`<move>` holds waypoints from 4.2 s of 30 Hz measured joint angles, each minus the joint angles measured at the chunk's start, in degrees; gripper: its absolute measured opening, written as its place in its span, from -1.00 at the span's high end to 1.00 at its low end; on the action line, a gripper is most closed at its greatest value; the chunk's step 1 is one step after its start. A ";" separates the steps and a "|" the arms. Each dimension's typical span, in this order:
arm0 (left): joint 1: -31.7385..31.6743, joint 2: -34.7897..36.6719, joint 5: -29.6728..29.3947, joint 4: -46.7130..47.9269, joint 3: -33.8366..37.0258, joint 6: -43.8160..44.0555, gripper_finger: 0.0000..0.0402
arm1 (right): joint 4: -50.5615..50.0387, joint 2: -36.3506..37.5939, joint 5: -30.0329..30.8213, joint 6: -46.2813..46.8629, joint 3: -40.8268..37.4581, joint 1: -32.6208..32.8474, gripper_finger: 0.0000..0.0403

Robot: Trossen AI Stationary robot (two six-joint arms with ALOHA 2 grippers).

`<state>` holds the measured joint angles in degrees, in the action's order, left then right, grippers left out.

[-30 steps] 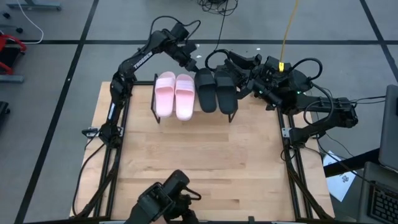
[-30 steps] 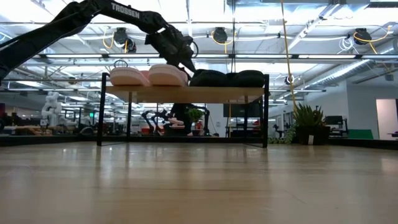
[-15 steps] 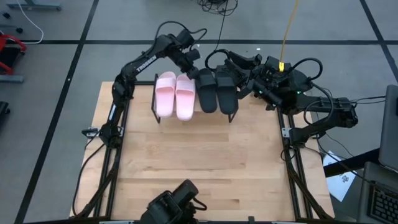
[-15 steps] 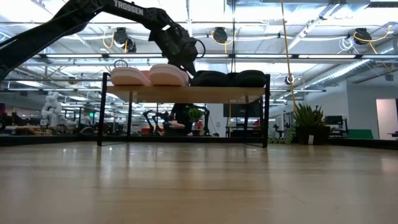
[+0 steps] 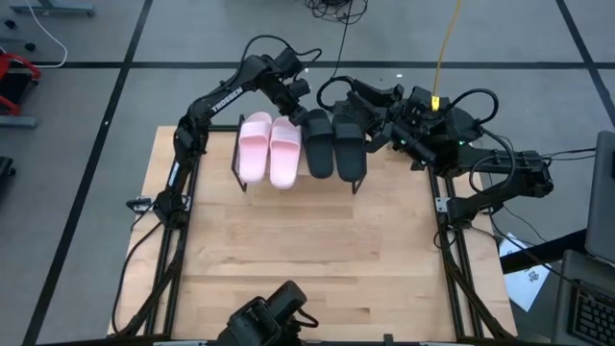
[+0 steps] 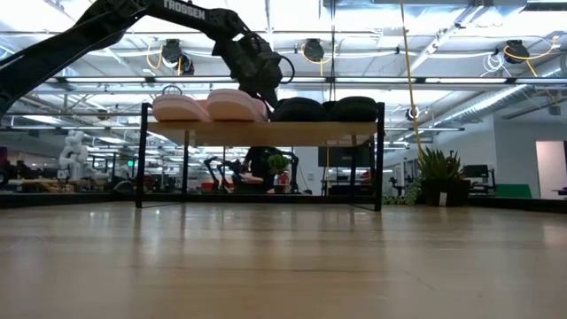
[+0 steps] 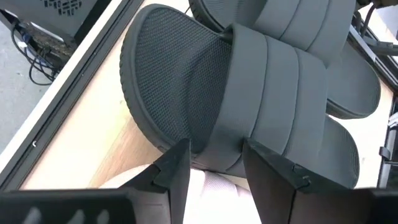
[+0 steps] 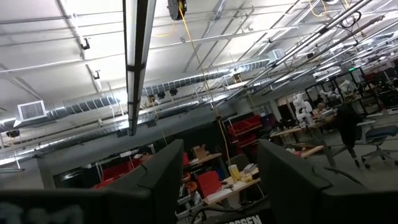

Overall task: Pick and place slides into the shelf
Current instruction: Put the black slipper on the shelf

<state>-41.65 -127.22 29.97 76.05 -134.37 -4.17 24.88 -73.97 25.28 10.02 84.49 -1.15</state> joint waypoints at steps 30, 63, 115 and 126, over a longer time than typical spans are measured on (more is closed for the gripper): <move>14.73 12.05 -8.71 5.79 -0.13 4.86 0.36 | -1.65 0.00 -0.07 -0.38 0.00 0.00 0.04; 21.46 18.12 -18.92 -14.98 17.68 14.79 0.36 | -1.19 3.42 -0.08 -7.75 0.02 0.00 0.04; 18.58 12.85 -25.89 -13.81 8.13 10.92 0.36 | -2.03 3.34 -0.10 -6.04 0.02 1.27 0.04; 14.88 8.38 -22.59 -9.73 8.15 10.15 0.36 | -2.01 3.34 -0.09 -6.11 0.02 1.27 0.04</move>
<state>-26.77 -118.83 7.38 66.32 -126.21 5.98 22.87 -70.63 25.19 3.91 84.51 0.12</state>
